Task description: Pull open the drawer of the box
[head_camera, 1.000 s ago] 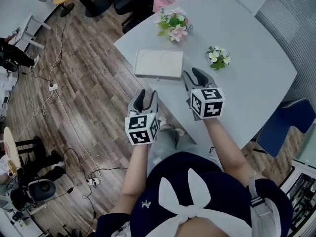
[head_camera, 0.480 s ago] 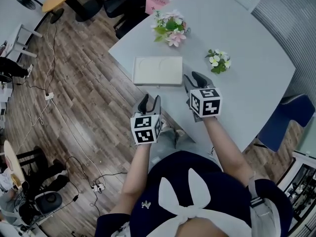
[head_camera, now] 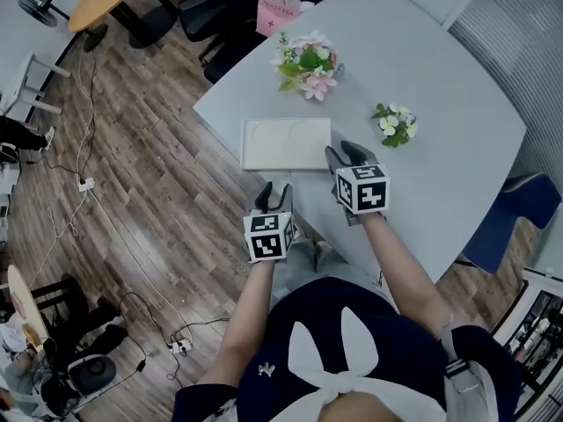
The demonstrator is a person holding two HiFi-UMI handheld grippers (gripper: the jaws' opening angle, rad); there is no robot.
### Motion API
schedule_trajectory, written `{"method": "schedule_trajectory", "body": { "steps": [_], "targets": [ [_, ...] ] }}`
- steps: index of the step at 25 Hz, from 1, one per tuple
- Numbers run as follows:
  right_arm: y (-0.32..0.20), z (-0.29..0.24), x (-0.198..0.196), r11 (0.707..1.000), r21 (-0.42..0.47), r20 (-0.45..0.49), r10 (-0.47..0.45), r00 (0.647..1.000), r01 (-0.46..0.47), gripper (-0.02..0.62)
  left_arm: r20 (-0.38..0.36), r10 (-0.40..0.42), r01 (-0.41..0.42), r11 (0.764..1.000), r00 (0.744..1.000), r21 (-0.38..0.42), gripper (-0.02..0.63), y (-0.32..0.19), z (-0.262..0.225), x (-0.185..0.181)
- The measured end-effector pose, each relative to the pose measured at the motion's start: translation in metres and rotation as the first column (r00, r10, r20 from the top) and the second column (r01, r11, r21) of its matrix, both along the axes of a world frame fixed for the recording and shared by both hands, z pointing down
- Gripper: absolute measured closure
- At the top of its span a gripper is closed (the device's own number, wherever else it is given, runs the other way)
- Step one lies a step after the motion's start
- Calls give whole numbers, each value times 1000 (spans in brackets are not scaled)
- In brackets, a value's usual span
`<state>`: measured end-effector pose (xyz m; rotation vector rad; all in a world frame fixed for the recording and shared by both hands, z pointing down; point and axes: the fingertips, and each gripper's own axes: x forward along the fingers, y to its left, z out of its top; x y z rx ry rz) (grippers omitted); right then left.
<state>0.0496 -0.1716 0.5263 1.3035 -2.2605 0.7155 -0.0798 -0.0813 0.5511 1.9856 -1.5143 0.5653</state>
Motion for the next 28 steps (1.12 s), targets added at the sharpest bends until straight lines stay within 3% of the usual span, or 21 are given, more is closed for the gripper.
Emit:
{"method": "schedule_trajectory", "body": {
  "steps": [7,17,28],
  "targets": [
    [-10,31,-2,998,-68,-59,10,998,-14,440,-5,36,-36,998,999,-58,442,-10,28,1],
    [-16,57,-2,989,-133,-71,49,996,-58,448,-25,54,-56,993,998,-106,442,-22,52,10],
    [-13,67,-6,986,-146,-89,62,994,-75,506,-49,35,-42,988,998,-150,442,-26,78,8]
  ]
}}
